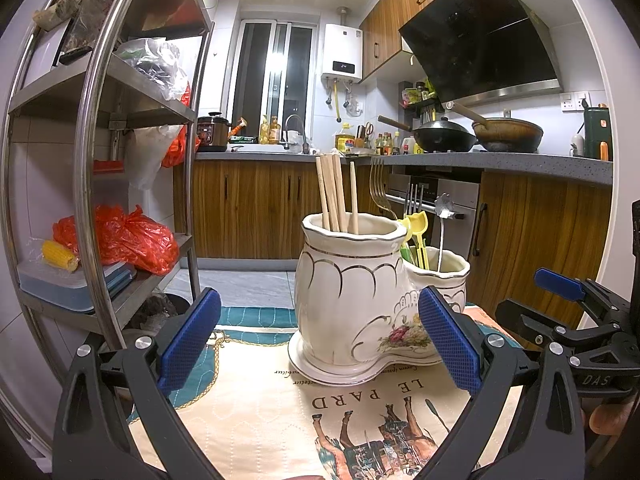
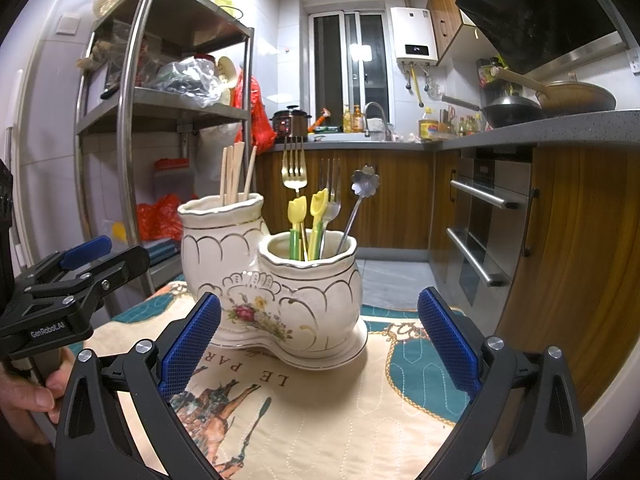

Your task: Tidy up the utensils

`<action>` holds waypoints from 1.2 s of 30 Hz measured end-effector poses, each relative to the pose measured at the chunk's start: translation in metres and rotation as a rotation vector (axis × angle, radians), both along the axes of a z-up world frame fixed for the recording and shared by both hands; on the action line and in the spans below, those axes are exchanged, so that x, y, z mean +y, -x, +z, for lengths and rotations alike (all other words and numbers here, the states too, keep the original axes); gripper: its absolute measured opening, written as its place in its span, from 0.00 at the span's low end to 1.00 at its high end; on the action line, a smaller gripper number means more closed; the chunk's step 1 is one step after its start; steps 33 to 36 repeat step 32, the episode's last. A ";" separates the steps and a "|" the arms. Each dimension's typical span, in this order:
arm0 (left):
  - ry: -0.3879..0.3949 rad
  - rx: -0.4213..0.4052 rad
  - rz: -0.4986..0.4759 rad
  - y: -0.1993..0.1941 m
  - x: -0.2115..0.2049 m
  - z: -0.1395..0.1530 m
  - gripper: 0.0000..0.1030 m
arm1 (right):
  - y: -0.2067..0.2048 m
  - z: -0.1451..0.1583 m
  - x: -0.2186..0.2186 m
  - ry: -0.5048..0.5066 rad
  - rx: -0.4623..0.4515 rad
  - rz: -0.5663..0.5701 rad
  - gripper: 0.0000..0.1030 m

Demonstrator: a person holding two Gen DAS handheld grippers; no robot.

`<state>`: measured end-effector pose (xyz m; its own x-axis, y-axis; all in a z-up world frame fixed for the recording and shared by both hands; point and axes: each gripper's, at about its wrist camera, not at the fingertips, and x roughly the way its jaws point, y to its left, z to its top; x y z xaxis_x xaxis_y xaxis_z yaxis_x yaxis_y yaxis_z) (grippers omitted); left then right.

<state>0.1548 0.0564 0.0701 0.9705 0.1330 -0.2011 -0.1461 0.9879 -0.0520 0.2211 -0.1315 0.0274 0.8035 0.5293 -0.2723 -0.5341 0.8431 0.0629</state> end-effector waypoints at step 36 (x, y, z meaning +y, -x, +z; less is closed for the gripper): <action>0.004 0.005 0.015 -0.001 -0.001 0.000 0.95 | 0.001 0.000 0.000 0.001 -0.001 0.001 0.95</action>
